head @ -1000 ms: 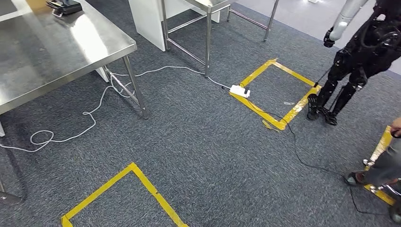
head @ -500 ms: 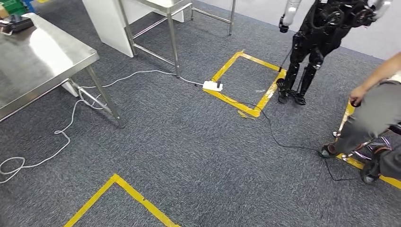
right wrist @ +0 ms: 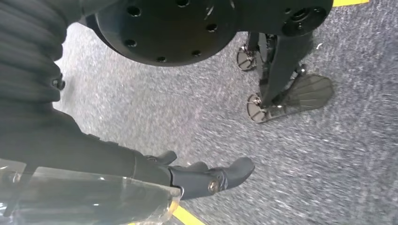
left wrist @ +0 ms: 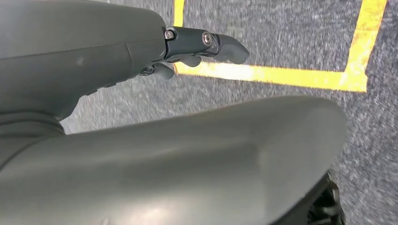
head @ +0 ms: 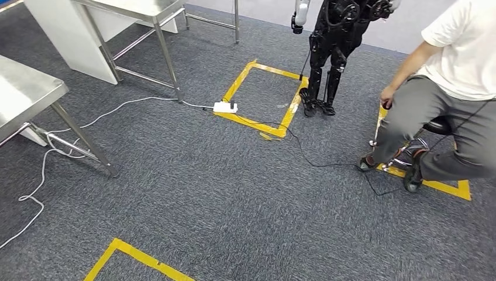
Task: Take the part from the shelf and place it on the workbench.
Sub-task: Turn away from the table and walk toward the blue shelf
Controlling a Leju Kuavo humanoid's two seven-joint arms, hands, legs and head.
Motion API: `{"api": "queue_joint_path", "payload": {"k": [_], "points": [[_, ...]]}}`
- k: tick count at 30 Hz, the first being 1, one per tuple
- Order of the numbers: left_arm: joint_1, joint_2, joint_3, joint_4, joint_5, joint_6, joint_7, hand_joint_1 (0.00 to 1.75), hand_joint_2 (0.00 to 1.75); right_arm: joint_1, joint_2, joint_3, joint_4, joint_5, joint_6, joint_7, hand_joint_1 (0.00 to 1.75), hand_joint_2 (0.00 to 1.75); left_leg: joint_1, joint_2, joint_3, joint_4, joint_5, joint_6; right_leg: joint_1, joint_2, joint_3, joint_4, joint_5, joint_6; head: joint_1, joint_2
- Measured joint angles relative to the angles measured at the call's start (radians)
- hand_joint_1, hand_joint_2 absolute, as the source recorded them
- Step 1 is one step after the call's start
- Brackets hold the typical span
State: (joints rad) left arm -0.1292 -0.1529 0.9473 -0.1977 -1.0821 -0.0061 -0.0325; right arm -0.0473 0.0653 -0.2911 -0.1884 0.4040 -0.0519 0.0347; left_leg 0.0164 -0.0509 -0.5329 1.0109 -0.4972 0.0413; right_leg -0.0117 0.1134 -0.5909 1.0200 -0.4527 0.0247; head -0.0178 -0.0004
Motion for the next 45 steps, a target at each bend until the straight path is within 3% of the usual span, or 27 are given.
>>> {"api": "queue_joint_path", "payload": {"k": [1, 3, 5, 6, 7, 9, 10, 12, 14, 16, 18, 20, 21, 22, 23, 25, 26, 28, 35, 37, 38, 39, 40, 41, 42, 43, 45], "points": [[-0.001, -0.001, -0.001, 0.000, -0.003, 0.000, 0.002, 0.00, 0.00, 0.000, 0.000, -0.002, 0.000, 0.000, 0.000, 0.000, 0.00, 1.75, 0.002, 0.013, 0.001, -0.007, 0.006, 0.007, 0.001, -0.024, -0.015, 0.024, -0.013, -0.001, 0.002, 0.000], [-0.002, -0.002, -0.002, 0.000, -0.008, 0.000, 0.007, 0.00, 0.00, -0.002, -0.001, -0.008, 0.000, 0.002, 0.000, 0.000, 0.00, 1.75, 0.001, 0.044, 0.001, -0.013, 0.011, 0.013, 0.000, -0.080, -0.072, 0.136, -0.070, -0.007, 0.006, 0.000], [-0.002, -0.002, -0.002, 0.000, -0.012, -0.001, 0.011, 0.00, 0.00, -0.004, -0.001, -0.012, 0.000, 0.007, 0.000, 0.000, 0.00, 1.75, -0.001, 0.077, -0.002, -0.012, 0.010, 0.014, -0.006, -0.099, -0.131, 0.258, -0.118, -0.004, 0.009, 0.000], [-0.003, -0.002, -0.002, 0.000, -0.014, -0.001, 0.012, 0.00, 0.00, -0.005, -0.001, -0.013, 0.000, 0.010, 0.000, 0.000, 0.00, 1.75, -0.001, 0.092, -0.002, -0.012, 0.010, 0.013, -0.010, -0.102, -0.137, 0.276, -0.121, 0.004, 0.009, 0.000], [-0.004, -0.003, -0.002, 0.000, -0.016, -0.002, 0.012, 0.00, 0.00, -0.004, -0.001, -0.013, 0.000, 0.013, 0.000, 0.000, 0.00, 1.75, 0.000, 0.106, -0.002, -0.012, 0.009, 0.011, -0.014, -0.107, -0.121, 0.252, -0.109, 0.015, 0.010, 0.000], [-0.008, -0.003, -0.003, 0.000, -0.019, -0.002, 0.012, 0.00, 0.00, -0.004, -0.002, -0.014, 0.000, 0.018, 0.000, -0.002, 0.00, 1.75, 0.001, 0.129, 0.003, -0.011, 0.004, 0.002, -0.022, -0.148, -0.040, 0.114, -0.062, 0.036, 0.011, 0.000], [-0.009, -0.003, -0.003, 0.000, -0.020, -0.003, 0.012, 0.00, 0.00, -0.004, -0.002, -0.014, 0.000, 0.020, 0.000, -0.003, 0.00, 1.75, -0.001, 0.139, 0.007, -0.010, 0.000, -0.005, -0.021, -0.174, -0.001, 0.049, -0.041, 0.040, 0.012, 0.000], [-0.011, -0.001, -0.002, -0.001, -0.021, -0.003, 0.012, 0.00, 0.00, -0.007, 0.000, -0.014, 0.000, 0.025, 0.002, -0.007, 0.00, 1.75, -0.006, 0.160, 0.015, -0.010, -0.007, -0.019, -0.015, -0.200, 0.031, -0.008, -0.021, 0.029, 0.009, 0.000], [-0.014, -0.001, -0.002, 0.000, -0.021, -0.003, 0.012, 0.00, 0.00, -0.008, 0.000, -0.014, 0.000, 0.028, 0.005, -0.008, 0.00, 1.75, -0.001, 0.177, 0.023, -0.011, -0.011, -0.032, -0.010, -0.175, 0.027, -0.008, -0.018, 0.009, 0.003, 0.000], [-0.018, -0.002, -0.002, 0.000, -0.022, -0.003, 0.012, 0.00, 0.00, -0.006, -0.001, -0.015, 0.000, 0.030, 0.006, -0.007, 0.00, 1.75, 0.008, 0.145, 0.018, 0.012, -0.035, -0.043, -0.013, -0.151, 0.027, -0.010, -0.015, -0.007, 0.000, 0.000], [-0.017, -0.002, -0.002, 0.000, -0.023, -0.002, 0.012, 0.00, 0.00, -0.006, -0.001, -0.015, 0.000, 0.033, 0.006, -0.007, 0.00, 1.75, 0.011, 0.083, -0.026, 0.115, -0.100, -0.045, -0.012, -0.128, 0.028, -0.012, -0.011, -0.022, -0.004, 0.000], [-0.012, -0.002, -0.002, 0.000, -0.024, -0.001, 0.013, 0.00, 0.00, -0.007, -0.001, -0.015, 0.000, 0.037, 0.006, -0.007, 0.00, 1.75, 0.010, 0.057, -0.093, 0.249, -0.158, -0.040, -0.003, -0.100, 0.027, -0.011, -0.009, -0.030, -0.004, 0.000], [-0.010, -0.002, -0.002, 0.000, -0.024, 0.000, 0.014, 0.00, 0.00, -0.007, 0.000, -0.015, 0.000, 0.040, 0.006, -0.006, 0.00, 1.75, 0.010, 0.053, -0.114, 0.284, -0.161, -0.037, 0.001, -0.085, 0.027, -0.011, -0.009, -0.033, -0.004, 0.000], [-0.009, -0.002, -0.002, 0.000, -0.024, 0.000, 0.014, 0.00, 0.00, -0.006, 0.000, -0.015, 0.000, 0.042, 0.007, -0.005, 0.00, 1.75, 0.009, 0.050, -0.117, 0.278, -0.141, -0.031, 0.005, -0.069, 0.029, -0.011, -0.008, -0.034, -0.004, 0.000], [-0.008, -0.002, -0.002, 0.000, -0.023, 0.000, 0.014, 0.00, 0.00, -0.005, 0.000, -0.015, 0.000, 0.044, 0.007, -0.004, 0.00, 1.75, 0.008, 0.045, -0.103, 0.236, -0.104, -0.024, 0.008, -0.054, 0.031, -0.011, -0.008, -0.034, -0.004, 0.000], [-0.008, -0.001, -0.002, 0.000, -0.023, 0.001, 0.014, 0.00, 0.00, -0.005, 0.001, -0.015, 0.000, 0.047, 0.008, -0.002, 0.00, 1.75, 0.004, 0.006, -0.049, 0.102, -0.026, -0.008, 0.012, -0.026, 0.032, -0.009, -0.008, -0.034, -0.004, 0.000], [-0.008, 0.001, -0.002, 0.000, -0.023, 0.002, 0.013, 0.00, 0.00, -0.006, 0.002, -0.015, 0.000, 0.048, 0.009, 0.000, 0.00, 1.75, 0.003, -0.015, -0.029, 0.052, -0.006, -0.002, 0.015, -0.016, 0.031, -0.008, -0.008, -0.034, -0.004, 0.000], [-0.008, 0.003, -0.002, 0.000, -0.023, 0.003, 0.013, 0.00, 0.00, -0.009, 0.004, -0.015, 0.000, 0.048, 0.009, 0.002, 0.00, 1.75, 0.002, -0.039, -0.014, 0.014, 0.000, 0.002, 0.021, -0.006, 0.028, -0.006, -0.008, -0.033, -0.003, 0.000], [-0.008, 0.003, -0.001, 0.000, -0.022, 0.004, 0.014, 0.00, 0.00, -0.009, 0.004, -0.015, 0.000, 0.048, 0.010, 0.003, 0.00, 1.75, -0.002, -0.030, -0.015, 0.015, -0.001, 0.000, 0.014, 0.002, 0.024, -0.006, -0.005, -0.030, -0.003, 0.000], [-0.008, 0.003, -0.001, 0.000, -0.021, 0.005, 0.014, 0.00, 0.00, -0.007, 0.005, -0.016, 0.000, 0.049, 0.010, 0.006, 0.00, 1.75, -0.004, -0.015, -0.012, 0.006, 0.005, 0.006, 0.010, 0.008, 0.019, -0.007, -0.003, -0.022, -0.004, 0.000], [-0.007, 0.001, 0.000, 0.000, -0.020, 0.006, 0.014, 0.00, 0.00, -0.006, 0.004, -0.016, 0.000, 0.050, 0.010, 0.008, 0.00, 1.75, -0.005, 0.003, -0.007, -0.006, 0.012, 0.012, 0.009, -0.014, -0.001, 0.023, -0.017, -0.020, -0.002, 0.000], [-0.007, 0.000, 0.001, 0.000, -0.021, 0.006, 0.013, 0.00, 0.00, -0.006, 0.003, -0.017, 0.000, 0.052, 0.010, 0.009, 0.00, 1.75, -0.005, 0.030, -0.003, -0.017, 0.018, 0.016, 0.007, -0.040, -0.042, 0.095, -0.046, -0.017, 0.001, 0.000], [-0.006, -0.002, 0.002, 0.000, -0.022, 0.006, 0.012, 0.00, 0.00, -0.005, 0.001, -0.018, 0.000, 0.053, 0.010, 0.009, 0.00, 1.75, -0.002, 0.068, 0.003, -0.027, 0.022, 0.017, -0.003, -0.079, -0.051, 0.116, -0.055, -0.001, 0.004, 0.000], [-0.006, -0.003, 0.003, 0.000, -0.024, 0.006, 0.012, 0.00, 0.00, -0.007, 0.000, -0.018, 0.000, 0.055, 0.012, 0.008, 0.00, 1.75, -0.005, 0.104, 0.007, -0.027, 0.017, 0.007, -0.011, -0.127, -0.045, 0.113, -0.058, 0.010, 0.005, 0.000], [-0.006, -0.002, 0.003, 0.000, -0.025, 0.005, 0.012, 0.00, 0.00, -0.008, -0.001, -0.019, 0.000, 0.056, 0.013, 0.006, 0.00, 1.75, -0.005, 0.135, 0.010, -0.025, 0.011, -0.005, -0.018, -0.147, -0.024, 0.081, -0.046, 0.020, 0.003, 0.000], [-0.008, -0.003, 0.003, 0.000, -0.026, 0.005, 0.013, 0.00, 0.00, -0.008, -0.002, -0.019, 0.000, 0.057, 0.015, 0.005, 0.00, 1.75, -0.004, 0.157, 0.016, -0.024, 0.006, -0.017, -0.022, -0.163, 0.018, 0.007, -0.020, 0.028, 0.002, 0.000], [-0.011, -0.004, 0.003, 0.000, -0.028, 0.005, 0.014, 0.00, 0.00, -0.005, -0.002, -0.019, 0.000, 0.059, 0.017, 0.005, 0.00, 1.75, 0.002, 0.172, 0.023, -0.021, -0.002, -0.032, -0.018, -0.153, 0.028, -0.015, -0.015, 0.010, -0.002, 0.000]]}}
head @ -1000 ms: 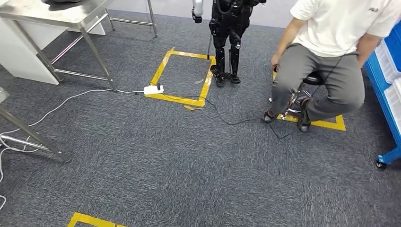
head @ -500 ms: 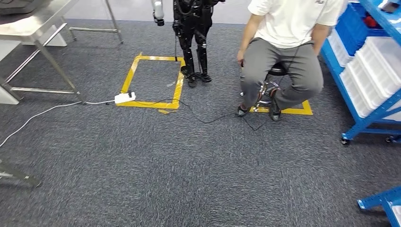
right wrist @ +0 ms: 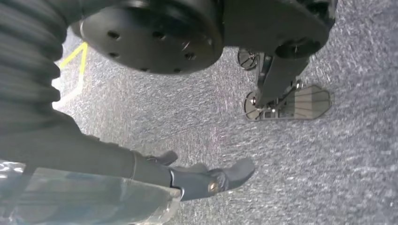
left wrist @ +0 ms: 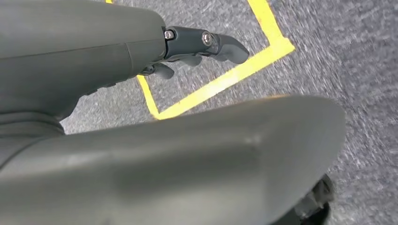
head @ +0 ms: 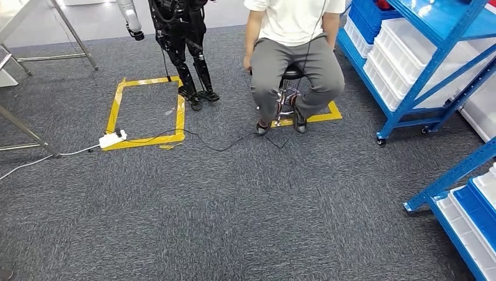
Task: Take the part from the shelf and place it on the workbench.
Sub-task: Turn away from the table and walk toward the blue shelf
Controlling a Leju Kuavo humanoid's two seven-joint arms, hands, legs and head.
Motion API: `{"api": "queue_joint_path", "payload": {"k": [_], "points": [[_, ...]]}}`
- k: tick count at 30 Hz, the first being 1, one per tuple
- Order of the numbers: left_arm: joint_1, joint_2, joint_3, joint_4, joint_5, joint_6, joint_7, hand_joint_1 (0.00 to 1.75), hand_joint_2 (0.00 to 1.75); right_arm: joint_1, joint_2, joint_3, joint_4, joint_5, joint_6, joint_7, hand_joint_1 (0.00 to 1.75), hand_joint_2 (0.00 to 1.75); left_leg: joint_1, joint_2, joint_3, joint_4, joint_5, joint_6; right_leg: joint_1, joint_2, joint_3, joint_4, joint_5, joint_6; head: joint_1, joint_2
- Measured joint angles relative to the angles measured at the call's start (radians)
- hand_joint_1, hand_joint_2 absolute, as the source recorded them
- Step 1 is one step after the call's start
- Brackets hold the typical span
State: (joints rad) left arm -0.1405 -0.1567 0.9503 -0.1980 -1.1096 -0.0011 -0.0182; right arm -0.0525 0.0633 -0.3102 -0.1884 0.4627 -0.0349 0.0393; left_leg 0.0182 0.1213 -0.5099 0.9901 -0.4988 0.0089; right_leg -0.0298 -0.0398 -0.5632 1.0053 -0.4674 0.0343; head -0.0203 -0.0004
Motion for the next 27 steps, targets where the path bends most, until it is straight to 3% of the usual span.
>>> {"api": "queue_joint_path", "payload": {"k": [2, 4, 6, 7, 8, 11, 13, 15, 17, 19, 21, 22, 23, 24, 25, 26, 27], "points": [[-0.002, -0.002, 0.000, 0.000, 0.000, 0.000, 0.000, 0.00, 0.00, 0.002, -0.001, 0.000, 0.000, 0.001, 0.000, 0.000, 0.00, 1.75, 0.009, -0.036, -0.012, 0.041, -0.035, -0.008, -0.002, 0.021, 0.002, -0.002, 0.003, -0.017, -0.002, 0.000], [0.000, -0.002, 0.001, 0.000, 0.000, 0.000, 0.000, 0.00, 0.00, 0.001, -0.002, -0.001, 0.000, 0.002, 0.000, 0.000, 0.00, 1.75, 0.012, -0.094, -0.067, 0.166, -0.108, -0.009, 0.002, 0.042, 0.004, -0.002, 0.006, -0.028, -0.006, 0.000], [0.003, -0.002, 0.001, 0.000, -0.001, 0.000, 0.001, 0.00, 0.00, 0.001, -0.001, -0.001, 0.000, 0.002, 0.001, 0.000, 0.00, 1.75, 0.011, -0.117, -0.131, 0.292, -0.154, -0.004, 0.012, 0.068, 0.004, -0.001, 0.007, -0.032, -0.007, 0.000], [0.004, -0.002, 0.002, 0.000, -0.001, 0.000, 0.002, 0.00, 0.00, 0.002, -0.001, -0.001, 0.000, 0.003, 0.001, 0.000, 0.00, 1.75, 0.009, -0.121, -0.145, 0.309, -0.147, 0.002, 0.016, 0.082, 0.004, -0.001, 0.007, -0.032, -0.007, 0.000], [0.005, -0.002, 0.002, 0.000, -0.002, 0.000, 0.003, 0.00, 0.00, 0.002, -0.001, -0.001, 0.000, 0.003, 0.001, 0.000, 0.00, 1.75, 0.007, -0.124, -0.138, 0.284, -0.118, 0.009, 0.019, 0.097, 0.006, -0.001, 0.007, -0.032, -0.007, 0.000], [0.005, 0.000, 0.002, 0.000, -0.002, 0.000, 0.003, 0.00, 0.00, 0.001, 0.000, -0.001, 0.000, 0.006, 0.002, 0.000, 0.00, 1.75, -0.001, -0.176, -0.057, 0.087, -0.009, 0.033, 0.025, 0.138, 0.010, -0.001, 0.007, -0.031, -0.006, 0.000], [0.004, 0.002, 0.002, 0.000, -0.004, 0.000, 0.003, 0.00, 0.00, 0.001, 0.002, -0.001, 0.000, 0.010, 0.004, 0.000, 0.00, 1.75, -0.007, -0.194, -0.032, 0.031, 0.008, 0.039, 0.025, 0.158, 0.006, -0.001, 0.010, -0.026, -0.006, 0.000], [0.001, 0.002, 0.002, 0.000, -0.006, 0.000, 0.004, 0.00, 0.00, 0.004, 0.002, -0.001, 0.000, 0.013, 0.006, 0.000, 0.00, 1.75, -0.010, -0.173, -0.029, 0.020, 0.014, 0.042, 0.024, 0.169, -0.005, -0.001, 0.014, -0.018, -0.007, 0.000], [0.001, 0.000, 0.003, 0.000, -0.009, 0.001, 0.004, 0.00, 0.00, 0.004, 0.000, -0.001, 0.000, 0.016, 0.007, 0.000, 0.00, 1.75, -0.007, -0.149, -0.024, 0.003, 0.024, 0.048, 0.027, 0.129, -0.029, 0.032, -0.004, -0.017, -0.004, 0.000], [0.002, -0.002, 0.003, 0.000, -0.012, 0.001, 0.004, 0.00, 0.00, 0.001, -0.001, -0.001, 0.000, 0.018, 0.007, 0.000, 0.00, 1.75, -0.007, -0.120, -0.024, -0.004, 0.029, 0.051, 0.026, 0.072, -0.084, 0.140, -0.059, -0.022, 0.001, 0.000], [0.004, -0.002, 0.003, 0.000, -0.012, 0.001, 0.005, 0.00, 0.00, -0.002, -0.002, -0.001, 0.000, 0.019, 0.007, 0.000, 0.00, 1.75, -0.009, -0.088, -0.027, -0.004, 0.028, 0.052, 0.020, 0.055, -0.144, 0.263, -0.107, -0.017, 0.005, 0.000], [0.004, -0.002, 0.003, 0.000, -0.012, 0.001, 0.005, 0.00, 0.00, -0.003, -0.002, -0.001, 0.000, 0.019, 0.007, 0.000, 0.00, 1.75, -0.009, -0.073, -0.028, -0.004, 0.028, 0.051, 0.017, 0.052, -0.153, 0.285, -0.111, -0.009, 0.005, 0.000], [0.004, -0.002, 0.003, 0.000, -0.013, 0.001, 0.005, 0.00, 0.00, -0.003, -0.004, -0.001, 0.000, 0.020, 0.007, 0.000, 0.00, 1.75, -0.008, -0.059, -0.028, -0.003, 0.027, 0.049, 0.012, 0.047, -0.138, 0.264, -0.098, 0.004, 0.006, 0.000], [0.004, -0.003, 0.003, 0.000, -0.013, 0.001, 0.005, 0.00, 0.00, -0.002, -0.005, -0.001, 0.000, 0.021, 0.007, 0.000, 0.00, 1.75, -0.008, -0.047, -0.026, -0.003, 0.025, 0.047, 0.007, 0.035, -0.102, 0.204, -0.075, 0.017, 0.007, 0.000], [0.003, -0.003, 0.003, 0.000, -0.013, 0.001, 0.005, 0.00, 0.00, -0.002, -0.006, -0.001, 0.000, 0.022, 0.007, 0.000, 0.00, 1.75, -0.009, -0.036, -0.023, -0.002, 0.023, 0.042, 0.003, 0.009, -0.058, 0.125, -0.049, 0.026, 0.008, 0.000], [0.003, -0.002, 0.003, 0.000, -0.014, 0.001, 0.004, 0.00, 0.00, -0.002, -0.007, -0.001, 0.000, 0.023, 0.008, 0.000, 0.00, 1.75, -0.011, -0.025, -0.020, 0.000, 0.019, 0.036, 0.003, -0.016, -0.019, 0.058, -0.027, 0.031, 0.009, 0.000], [0.003, -0.002, 0.003, 0.000, -0.014, 0.001, 0.005, 0.00, 0.00, -0.002, -0.007, -0.001, 0.000, 0.024, 0.008, 0.000, 0.00, 1.75, -0.014, -0.015, -0.017, 0.002, 0.015, 0.029, 0.002, -0.034, 0.004, 0.015, -0.014, 0.028, 0.008, 0.000]]}}
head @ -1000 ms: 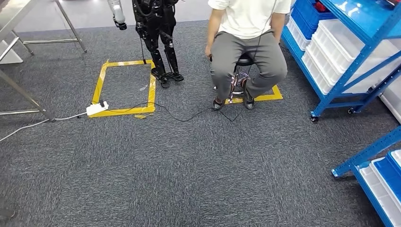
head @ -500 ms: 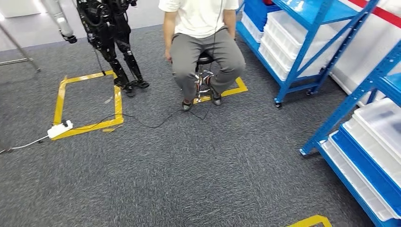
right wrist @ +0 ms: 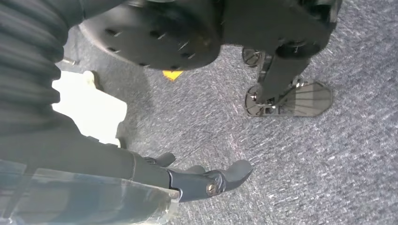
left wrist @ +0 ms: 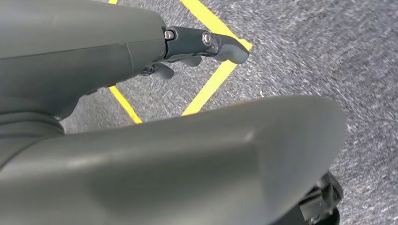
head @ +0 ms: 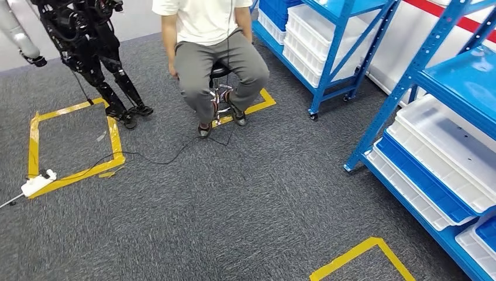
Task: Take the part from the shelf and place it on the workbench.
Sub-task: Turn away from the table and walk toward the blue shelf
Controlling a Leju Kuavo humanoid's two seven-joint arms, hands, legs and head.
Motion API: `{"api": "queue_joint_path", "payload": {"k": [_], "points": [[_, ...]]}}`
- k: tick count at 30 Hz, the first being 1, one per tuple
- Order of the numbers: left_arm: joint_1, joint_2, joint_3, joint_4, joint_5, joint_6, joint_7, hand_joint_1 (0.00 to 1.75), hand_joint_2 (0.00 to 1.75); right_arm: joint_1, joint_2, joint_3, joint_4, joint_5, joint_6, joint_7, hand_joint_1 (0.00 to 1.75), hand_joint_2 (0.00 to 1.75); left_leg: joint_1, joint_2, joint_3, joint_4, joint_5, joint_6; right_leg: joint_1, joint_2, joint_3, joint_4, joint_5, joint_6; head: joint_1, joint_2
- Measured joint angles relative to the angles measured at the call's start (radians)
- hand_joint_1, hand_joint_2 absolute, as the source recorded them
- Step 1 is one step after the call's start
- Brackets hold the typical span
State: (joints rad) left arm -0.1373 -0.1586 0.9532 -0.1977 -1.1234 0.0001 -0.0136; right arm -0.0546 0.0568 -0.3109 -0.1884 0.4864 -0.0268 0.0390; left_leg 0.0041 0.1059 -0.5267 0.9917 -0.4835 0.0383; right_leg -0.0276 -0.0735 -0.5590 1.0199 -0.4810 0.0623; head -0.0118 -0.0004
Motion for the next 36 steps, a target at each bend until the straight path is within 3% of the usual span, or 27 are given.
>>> {"api": "queue_joint_path", "payload": {"k": [1, 3, 4, 6, 8, 9, 10, 11, 12, 14, 16, 17, 19, 21, 23, 25, 26, 27, 29, 31, 33, 34, 36], "points": [[-0.001, 0.001, 0.000, 0.000, 0.000, 0.000, 0.000, 0.00, 0.00, -0.001, 0.001, 0.000, 0.000, 0.001, 0.001, 0.000, 0.00, 1.75, -0.002, 0.010, 0.003, 0.002, -0.003, -0.006, 0.002, -0.008, 0.008, -0.017, 0.006, -0.007, -0.001, 0.000], [-0.003, 0.001, 0.000, 0.000, 0.000, 0.000, 0.000, 0.00, 0.00, -0.001, 0.002, 0.000, 0.000, 0.001, 0.002, -0.001, 0.00, 1.75, 0.001, 0.028, 0.009, 0.003, -0.006, -0.018, 0.004, 0.016, 0.003, -0.015, 0.010, -0.023, -0.004, 0.000], [-0.005, 0.000, 0.000, 0.000, -0.001, 0.000, 0.000, 0.00, 0.00, 0.000, 0.001, 0.000, 0.000, 0.001, 0.002, -0.001, 0.00, 1.75, 0.006, 0.020, 0.009, 0.007, -0.013, -0.024, 0.002, 0.028, 0.002, -0.016, 0.012, -0.030, -0.005, 0.000], [-0.006, 0.000, 0.001, 0.000, -0.001, 0.002, 0.000, 0.00, 0.00, 0.001, 0.001, 0.000, 0.000, 0.001, 0.002, -0.001, 0.00, 1.75, 0.014, -0.036, -0.012, 0.064, -0.058, -0.035, -0.002, 0.052, 0.004, -0.018, 0.017, -0.046, -0.008, 0.000], [-0.003, 0.000, 0.001, 0.000, -0.002, 0.003, 0.000, 0.00, 0.00, 0.000, 0.001, 0.000, 0.000, 0.001, 0.003, -0.001, 0.00, 1.75, 0.016, -0.092, -0.071, 0.196, -0.130, -0.036, 0.002, 0.077, 0.000, -0.018, 0.021, -0.057, -0.011, 0.000], [-0.001, 0.000, 0.001, 0.000, -0.002, 0.003, 0.000, 0.00, 0.00, -0.001, 0.002, 0.000, 0.000, 0.001, 0.003, -0.001, 0.00, 1.75, 0.016, -0.101, -0.102, 0.259, -0.154, -0.035, 0.006, 0.091, -0.001, -0.017, 0.023, -0.060, -0.010, 0.000], [0.000, 0.000, 0.002, 0.000, -0.002, 0.003, 0.000, 0.00, 0.00, 0.000, 0.002, 0.000, 0.000, 0.002, 0.003, -0.001, 0.00, 1.75, 0.016, -0.104, -0.122, 0.295, -0.158, -0.032, 0.009, 0.107, -0.002, -0.017, 0.023, -0.061, -0.011, 0.000], [0.001, 0.000, 0.002, 0.000, -0.001, 0.003, 0.000, 0.00, 0.00, 0.002, 0.003, 0.000, 0.000, 0.002, 0.004, -0.001, 0.00, 1.75, 0.016, -0.106, -0.123, 0.291, -0.141, -0.028, 0.012, 0.122, -0.001, -0.017, 0.024, -0.062, -0.011, 0.000], [0.002, 0.000, 0.003, 0.000, -0.001, 0.003, 0.000, 0.00, 0.00, 0.003, 0.003, 0.000, 0.000, 0.003, 0.004, -0.001, 0.00, 1.75, 0.016, -0.111, -0.103, 0.245, -0.105, -0.023, 0.014, 0.137, 0.000, -0.016, 0.024, -0.062, -0.010, 0.000], [0.002, 0.002, 0.004, 0.000, -0.001, 0.004, 0.000, 0.00, 0.00, 0.004, 0.004, 0.000, 0.000, 0.004, 0.005, -0.001, 0.00, 1.75, 0.016, -0.154, -0.041, 0.106, -0.034, -0.009, 0.017, 0.163, 0.001, -0.016, 0.027, -0.061, -0.010, 0.000], [0.002, 0.005, 0.006, 0.000, -0.001, 0.004, 0.000, 0.00, 0.00, 0.002, 0.006, 0.000, 0.000, 0.005, 0.006, -0.001, 0.00, 1.75, 0.013, -0.192, -0.008, 0.028, -0.009, 0.000, 0.016, 0.185, -0.005, -0.015, 0.031, -0.055, -0.011, 0.000], [0.001, 0.006, 0.007, 0.000, 0.000, 0.003, -0.002, 0.00, 0.00, 0.002, 0.007, 0.000, 0.000, 0.006, 0.006, -0.001, 0.00, 1.75, 0.010, -0.194, -0.007, 0.023, -0.011, 0.002, 0.015, 0.195, -0.009, -0.017, 0.035, -0.049, -0.012, 0.000], [0.001, 0.007, 0.007, 0.000, 0.000, 0.001, -0.006, 0.00, 0.00, 0.004, 0.008, 0.000, 0.000, 0.010, 0.008, -0.001, 0.00, 1.75, 0.008, -0.168, -0.004, 0.009, 0.000, 0.008, 0.014, 0.205, -0.022, -0.018, 0.040, -0.037, -0.014, 0.000], [0.001, 0.007, 0.008, 0.000, 0.000, -0.001, -0.010, 0.00, 0.00, 0.004, 0.008, 0.000, 0.000, 0.013, 0.008, 0.000, 0.00, 1.75, 0.011, -0.140, 0.001, -0.012, 0.014, 0.016, 0.021, 0.165, -0.052, 0.024, 0.019, -0.036, -0.011, 0.000], [0.004, 0.007, 0.008, 0.000, 0.000, 0.000, -0.011, 0.00, 0.00, 0.001, 0.007, 0.000, 0.000, 0.015, 0.008, 0.000, 0.00, 1.75, 0.010, -0.107, 0.000, -0.020, 0.019, 0.021, 0.022, 0.108, -0.108, 0.143, -0.039, -0.044, -0.005, 0.000], [0.009, 0.008, 0.008, 0.000, 0.000, 0.000, -0.011, 0.00, 0.00, -0.001, 0.006, 0.000, 0.000, 0.016, 0.008, 0.001, 0.00, 1.75, 0.007, -0.071, -0.002, -0.020, 0.019, 0.020, 0.017, 0.087, -0.154, 0.250, -0.080, -0.039, -0.002, 0.000], [0.010, 0.008, 0.008, 0.000, 0.000, 0.000, -0.011, 0.00, 0.00, -0.001, 0.005, 0.000, 0.000, 0.016, 0.008, 0.001, 0.00, 1.75, 0.006, -0.054, -0.003, -0.019, 0.019, 0.019, 0.014, 0.083, -0.148, 0.251, -0.077, -0.030, -0.001, 0.000], [0.011, 0.007, 0.008, 0.000, 0.000, 0.000, -0.011, 0.00, 0.00, -0.001, 0.004, 0.000, 0.000, 0.016, 0.008, 0.001, 0.00, 1.75, 0.007, -0.040, -0.002, -0.019, 0.018, 0.018, 0.010, 0.075, -0.118, 0.207, -0.059, -0.018, -0.001, 0.000], [0.010, 0.006, 0.008, 0.000, 0.000, 0.000, -0.011, 0.00, 0.00, 0.001, 0.001, 0.000, 0.000, 0.016, 0.009, 0.002, 0.00, 1.75, 0.006, -0.018, 0.001, -0.016, 0.015, 0.010, 0.003, 0.037, -0.029, 0.059, -0.013, -0.001, -0.001, 0.000], [0.010, 0.007, 0.008, 0.000, -0.003, -0.001, -0.011, 0.00, 0.00, 0.000, 0.002, 0.000, 0.000, 0.016, 0.009, 0.003, 0.00, 1.75, 0.001, 0.001, 0.005, -0.011, 0.008, -0.004, 0.003, 0.009, 0.016, -0.024, 0.010, -0.007, -0.002, 0.000], [0.007, 0.009, 0.008, 0.000, -0.006, -0.002, -0.012, 0.00, 0.00, 0.000, 0.004, 0.000, 0.000, 0.016, 0.009, 0.003, 0.00, 1.75, 0.000, 0.017, 0.009, -0.006, 0.002, -0.012, 0.002, 0.021, 0.016, -0.030, 0.015, -0.020, -0.004, 0.000], [0.005, 0.009, 0.008, 0.000, -0.008, -0.002, -0.012, 0.00, 0.00, 0.001, 0.004, 0.000, 0.000, 0.016, 0.009, 0.003, 0.00, 1.75, 0.004, 0.015, 0.009, -0.002, -0.002, -0.016, -0.002, 0.032, 0.015, -0.029, 0.018, -0.025, -0.005, 0.000], [0.003, 0.009, 0.008, 0.000, -0.009, -0.003, -0.013, 0.00, 0.00, 0.003, 0.005, 0.000, 0.000, 0.016, 0.009, 0.003, 0.00, 1.75, 0.013, -0.028, -0.006, 0.040, -0.036, -0.025, -0.005, 0.051, 0.012, -0.028, 0.022, -0.034, -0.005, 0.000]]}}
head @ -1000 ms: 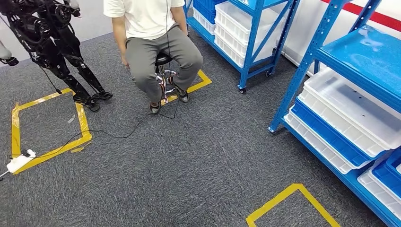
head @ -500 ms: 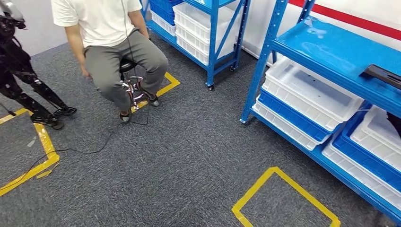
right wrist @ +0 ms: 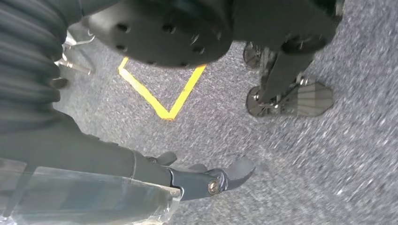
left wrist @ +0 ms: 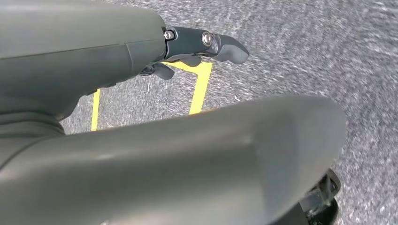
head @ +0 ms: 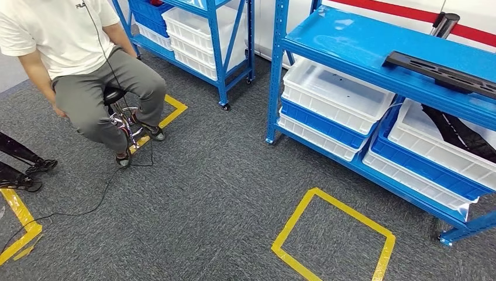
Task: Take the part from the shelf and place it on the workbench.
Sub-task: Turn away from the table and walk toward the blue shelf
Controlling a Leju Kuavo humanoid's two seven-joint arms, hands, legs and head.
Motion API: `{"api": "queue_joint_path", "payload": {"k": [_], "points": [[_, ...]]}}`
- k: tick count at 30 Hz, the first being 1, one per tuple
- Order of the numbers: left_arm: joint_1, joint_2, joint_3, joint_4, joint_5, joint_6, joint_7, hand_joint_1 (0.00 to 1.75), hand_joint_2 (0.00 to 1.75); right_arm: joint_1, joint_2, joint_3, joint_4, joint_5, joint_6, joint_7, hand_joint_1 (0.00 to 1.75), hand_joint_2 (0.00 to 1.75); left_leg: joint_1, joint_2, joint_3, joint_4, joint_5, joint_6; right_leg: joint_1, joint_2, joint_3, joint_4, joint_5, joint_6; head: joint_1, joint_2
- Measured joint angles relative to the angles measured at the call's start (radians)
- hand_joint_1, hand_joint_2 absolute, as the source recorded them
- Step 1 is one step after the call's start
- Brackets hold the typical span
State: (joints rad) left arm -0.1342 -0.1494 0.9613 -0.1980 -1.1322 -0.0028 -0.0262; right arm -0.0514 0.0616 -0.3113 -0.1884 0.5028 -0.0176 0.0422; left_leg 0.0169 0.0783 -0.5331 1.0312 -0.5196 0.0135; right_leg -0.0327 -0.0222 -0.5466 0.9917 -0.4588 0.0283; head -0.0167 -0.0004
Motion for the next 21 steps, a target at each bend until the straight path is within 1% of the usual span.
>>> {"api": "queue_joint_path", "payload": {"k": [1, 2, 3, 4, 5, 6, 7, 8, 9, 10, 11, 12, 13, 14, 15, 16, 17, 18, 19, 20, 21], "points": [[0.000, 0.000, 0.000, 0.000, 0.000, 0.000, 0.000, 0.00, 0.00, 0.000, 0.000, 0.000, 0.000, 0.000, 0.000, 0.000, 0.00, 1.75, 0.003, -0.032, -0.022, 0.050, -0.033, -0.004, 0.000, 0.010, -0.002, 0.000, 0.003, -0.005, 0.000, 0.000], [0.001, 0.000, 0.000, 0.000, 0.000, 0.000, 0.000, 0.00, 0.00, -0.002, 0.000, 0.000, 0.000, 0.000, 0.000, 0.000, 0.00, 1.75, 0.003, -0.056, -0.054, 0.118, -0.071, -0.004, 0.002, 0.020, -0.006, 0.000, 0.005, -0.009, -0.001, 0.000], [0.003, 0.000, 0.000, 0.000, -0.001, 0.000, 0.000, 0.00, 0.00, -0.003, 0.001, 0.000, 0.000, 0.000, 0.000, 0.000, 0.00, 1.75, 0.003, -0.068, -0.088, 0.189, -0.103, -0.003, 0.004, 0.032, -0.010, 0.000, 0.007, -0.013, -0.001, 0.000], [0.004, 0.000, 0.000, 0.000, -0.001, 0.001, 0.002, 0.00, 0.00, -0.003, 0.001, 0.000, 0.000, 0.000, 0.000, 0.000, 0.00, 1.75, 0.003, -0.072, -0.115, 0.243, -0.120, 0.000, 0.007, 0.046, -0.013, 0.000, 0.009, -0.016, -0.002, 0.000], [0.005, 0.000, 0.000, 0.000, -0.001, 0.002, 0.003, 0.00, 0.00, -0.002, 0.001, 0.000, 0.000, 0.000, 0.000, 0.000, 0.00, 1.75, 0.003, -0.073, -0.128, 0.267, -0.120, 0.003, 0.008, 0.059, -0.015, 0.000, 0.011, -0.018, -0.002, 0.000], [0.006, 0.000, 0.000, 0.000, -0.002, 0.003, 0.004, 0.00, 0.00, 0.000, 0.001, 0.000, 0.000, 0.000, 0.001, 0.000, 0.00, 1.75, 0.003, -0.075, -0.129, 0.266, -0.109, 0.007, 0.010, 0.070, -0.015, 0.000, 0.012, -0.019, -0.002, 0.000], [0.005, 0.000, 0.000, 0.000, -0.002, 0.004, 0.004, 0.00, 0.00, 0.001, 0.001, 0.000, 0.000, 0.000, 0.001, 0.000, 0.00, 1.75, 0.003, -0.078, -0.111, 0.228, -0.081, 0.011, 0.010, 0.081, -0.015, 0.000, 0.013, -0.019, -0.002, 0.000], [0.005, -0.001, 0.000, 0.000, -0.002, 0.005, 0.004, 0.00, 0.00, 0.002, 0.001, 0.000, 0.000, 0.000, 0.001, 0.000, 0.00, 1.75, 0.003, -0.089, -0.081, 0.168, -0.048, 0.016, 0.011, 0.092, -0.014, 0.000, 0.014, -0.018, -0.002, 0.000], [0.005, -0.001, 0.000, 0.000, -0.003, 0.005, 0.003, 0.00, 0.00, 0.001, 0.001, 0.000, 0.000, 0.000, 0.002, 0.000, 0.00, 1.75, 0.003, -0.114, -0.047, 0.101, -0.019, 0.022, 0.010, 0.104, -0.014, 0.000, 0.016, -0.017, -0.002, 0.000], [0.004, 0.000, 0.000, 0.000, -0.004, 0.005, 0.003, 0.00, 0.00, 0.000, 0.001, 0.000, 0.000, 0.000, 0.002, -0.001, 0.00, 1.75, 0.003, -0.138, -0.016, 0.035, 0.007, 0.025, 0.013, 0.116, -0.015, 0.001, 0.018, -0.014, -0.001, 0.000], [0.003, 0.000, 0.000, 0.000, -0.005, 0.005, 0.001, 0.00, 0.00, -0.001, 0.001, -0.001, 0.000, 0.000, 0.002, -0.002, 0.00, 1.75, 0.001, -0.156, 0.003, -0.005, 0.019, 0.026, 0.015, 0.127, -0.019, 0.002, 0.021, -0.010, -0.002, 0.000], [0.002, 0.000, 0.000, 0.000, -0.006, 0.005, 0.000, 0.00, 0.00, -0.001, 0.001, -0.001, 0.000, 0.000, 0.002, -0.003, 0.00, 1.75, -0.001, -0.165, 0.010, -0.022, 0.021, 0.026, 0.015, 0.136, -0.024, 0.002, 0.023, -0.005, -0.001, 0.000], [0.000, 0.000, 0.000, 0.000, -0.006, 0.005, -0.002, 0.00, 0.00, -0.001, 0.001, -0.001, 0.000, 0.000, 0.002, -0.004, 0.00, 1.75, -0.005, -0.157, 0.009, -0.025, 0.022, 0.026, 0.016, 0.145, -0.029, 0.000, 0.027, 0.002, -0.001, 0.000], [-0.002, -0.001, 0.000, 0.000, -0.007, 0.005, -0.003, 0.00, 0.00, 0.000, 0.000, -0.002, 0.000, 0.000, 0.002, -0.005, 0.00, 1.75, -0.005, -0.143, 0.009, -0.029, 0.027, 0.029, 0.015, 0.153, -0.036, 0.001, 0.030, 0.009, -0.001, 0.000], [-0.003, -0.002, 0.000, 0.000, -0.007, 0.005, -0.004, 0.00, 0.00, 0.001, -0.001, -0.003, 0.000, 0.000, 0.002, -0.005, 0.00, 1.75, -0.006, -0.131, 0.009, -0.034, 0.033, 0.034, 0.016, 0.146, -0.044, 0.008, 0.026, 0.013, -0.001, 0.000], [-0.004, -0.003, 0.000, 0.000, -0.008, 0.005, -0.005, 0.00, 0.00, 0.002, -0.002, -0.004, 0.000, 0.000, 0.002, -0.006, 0.00, 1.75, -0.005, -0.116, 0.008, -0.040, 0.039, 0.040, 0.018, 0.125, -0.059, 0.031, 0.013, 0.013, 0.001, 0.000], [-0.004, -0.004, 0.000, 0.000, -0.008, 0.006, -0.006, 0.00, 0.00, 0.001, -0.002, -0.006, 0.000, 0.000, 0.002, -0.006, 0.00, 1.75, -0.004, -0.100, 0.006, -0.044, 0.043, 0.044, 0.021, 0.096, -0.081, 0.075, -0.012, 0.009, 0.005, 0.000], [-0.004, -0.005, 0.000, 0.000, -0.008, 0.007, -0.007, 0.00, 0.00, -0.001, -0.003, -0.007, 0.000, 0.000, 0.002, -0.007, 0.00, 1.75, -0.008, -0.085, 0.004, -0.044, 0.044, 0.047, 0.022, 0.065, -0.112, 0.138, -0.047, 0.003, 0.007, 0.000], [-0.003, -0.005, 0.000, 0.000, -0.008, 0.009, -0.008, 0.00, 0.00, -0.003, -0.003, -0.009, 0.000, -0.001, 0.003, -0.007, 0.00, 1.75, -0.011, -0.067, 0.001, -0.044, 0.045, 0.048, 0.022, 0.046, -0.145, 0.209, -0.081, 0.000, 0.010, 0.000], [-0.002, -0.005, 0.000, 0.000, -0.008, 0.010, -0.008, 0.00, 0.00, -0.004, -0.004, -0.011, 0.000, -0.002, 0.004, -0.008, 0.00, 1.75, -0.014, -0.050, -0.001, -0.044, 0.045, 0.048, 0.022, 0.037, -0.169, 0.268, -0.105, 0.001, 0.011, 0.000], [-0.002, -0.005, 0.001, 0.000, -0.008, 0.011, -0.008, 0.00, 0.00, -0.005, -0.004, -0.014, 0.000, -0.003, 0.005, -0.008, 0.00, 1.75, -0.016, -0.034, -0.002, -0.043, 0.045, 0.048, 0.021, 0.033, -0.176, 0.298, -0.116, 0.006, 0.011, 0.000]]}}
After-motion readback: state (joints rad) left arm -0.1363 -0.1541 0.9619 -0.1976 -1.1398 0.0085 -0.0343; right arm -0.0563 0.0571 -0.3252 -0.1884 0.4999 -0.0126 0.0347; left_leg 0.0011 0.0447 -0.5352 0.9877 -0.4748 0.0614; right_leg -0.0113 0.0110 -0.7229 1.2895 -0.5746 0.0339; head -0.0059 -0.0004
